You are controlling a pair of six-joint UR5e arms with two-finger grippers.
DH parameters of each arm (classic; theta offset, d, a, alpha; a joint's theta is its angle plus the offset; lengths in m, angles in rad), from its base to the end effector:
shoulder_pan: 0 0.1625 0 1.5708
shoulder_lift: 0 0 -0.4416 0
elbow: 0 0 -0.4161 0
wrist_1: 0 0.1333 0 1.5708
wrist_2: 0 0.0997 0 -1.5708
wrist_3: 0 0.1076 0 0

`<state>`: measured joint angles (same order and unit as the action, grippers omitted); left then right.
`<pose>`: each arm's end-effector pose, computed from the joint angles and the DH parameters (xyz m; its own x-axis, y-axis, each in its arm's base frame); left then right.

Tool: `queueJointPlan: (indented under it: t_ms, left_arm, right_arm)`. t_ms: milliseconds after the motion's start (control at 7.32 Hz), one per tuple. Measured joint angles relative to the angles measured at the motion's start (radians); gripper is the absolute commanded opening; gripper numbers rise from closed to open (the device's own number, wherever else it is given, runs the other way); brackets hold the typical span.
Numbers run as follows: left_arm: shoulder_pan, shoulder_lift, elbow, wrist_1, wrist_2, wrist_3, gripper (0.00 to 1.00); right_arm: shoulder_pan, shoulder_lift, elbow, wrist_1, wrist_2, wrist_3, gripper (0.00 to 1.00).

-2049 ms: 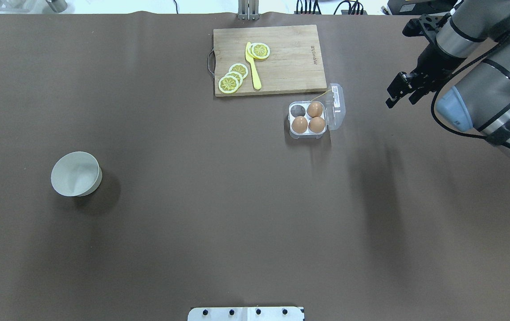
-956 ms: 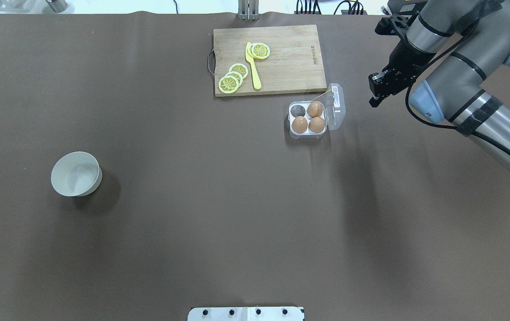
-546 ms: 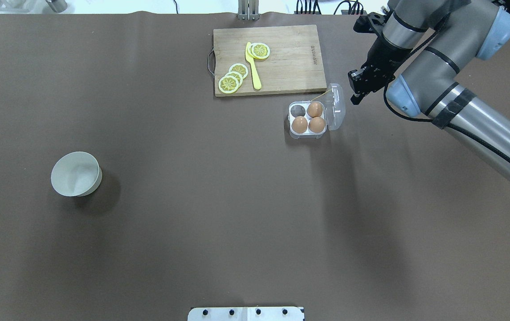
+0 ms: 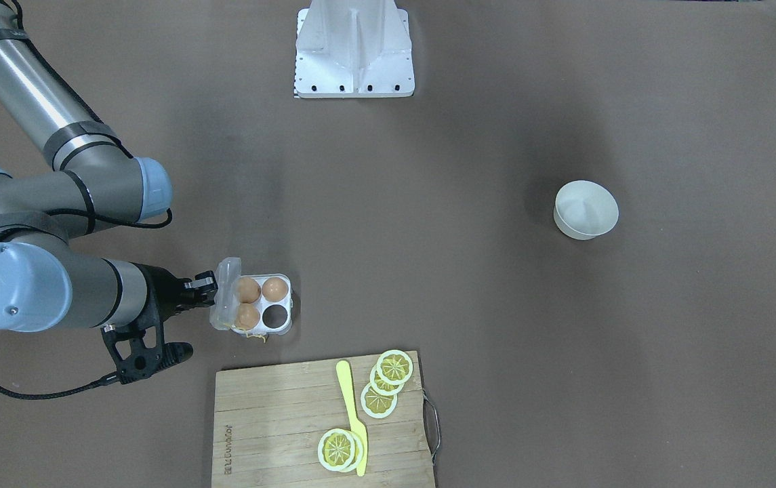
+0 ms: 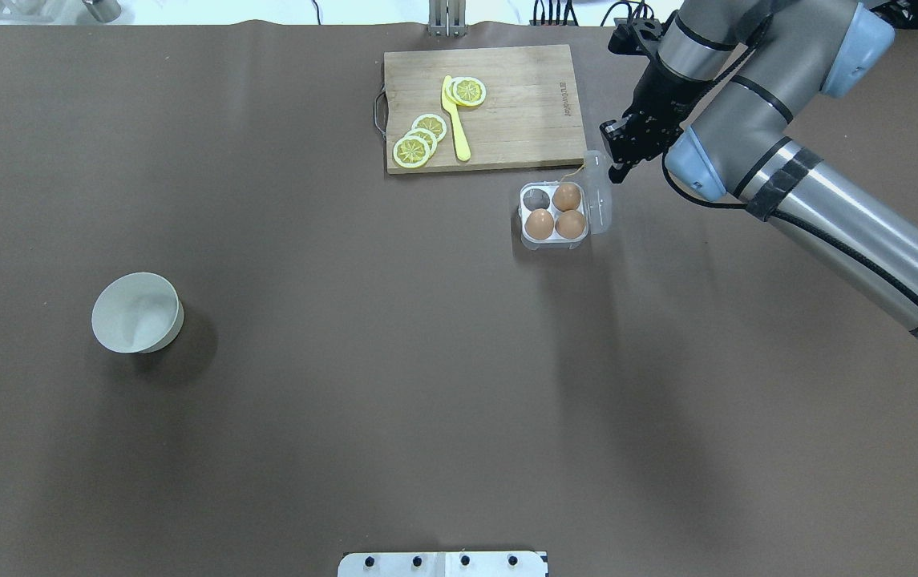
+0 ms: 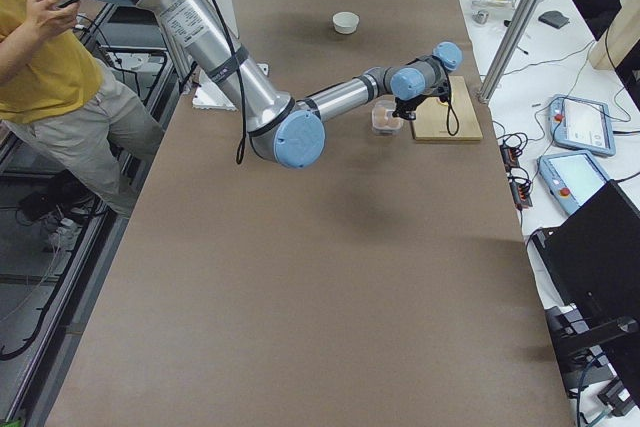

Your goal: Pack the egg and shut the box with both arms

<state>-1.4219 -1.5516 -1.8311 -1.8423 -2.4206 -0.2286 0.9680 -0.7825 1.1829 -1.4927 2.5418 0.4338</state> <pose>0.0248 -0.5194 0.5177 0.6119 0.2549 -0.7487 0.0096 0.9442 0.3294 -0.4242 -0.6948 0.3197 0.4379 -0.2671 0.8584 0.3518 0.9296 0.1098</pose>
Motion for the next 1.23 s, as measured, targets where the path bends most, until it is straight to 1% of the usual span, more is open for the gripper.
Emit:
queueJointPlan:
  t_ms: [137,273,410,546,683,820,956,1230]
  left_arm:
    - [-0.001,0.001,-0.001,0.000,0.000,0.000,0.97]
    - [-0.002,0.002,-0.001,0.000,0.000,0.000,0.97]
    - [-0.003,0.003,-0.002,0.000,0.000,0.000,0.97]
    - [-0.003,0.005,-0.002,0.000,0.000,0.000,0.97]
    - [-0.003,0.006,-0.002,0.000,0.000,0.000,0.97]
    - [-0.003,0.007,-0.001,0.000,0.000,0.000,0.97]
    - [-0.003,0.007,0.002,0.000,0.001,0.000,0.97]
    - [-0.001,0.007,0.010,0.000,0.002,0.000,0.97]
  right_arm:
    - [-0.006,0.033,-0.021,0.000,0.000,0.005,0.00]
    - [-0.009,0.059,-0.033,0.000,-0.002,0.010,0.52]
    - [-0.002,0.077,-0.038,-0.001,-0.004,0.013,0.86]
    - [0.020,0.080,-0.039,-0.001,-0.007,0.018,0.89]
    - [0.051,0.066,-0.036,-0.002,-0.008,0.023,0.90]
    - [0.089,0.026,-0.019,-0.004,-0.013,0.029,0.99]
    - [0.133,-0.039,0.021,-0.003,-0.037,0.030,1.00]
    - [0.233,-0.211,0.149,-0.009,-0.107,-0.015,1.00]
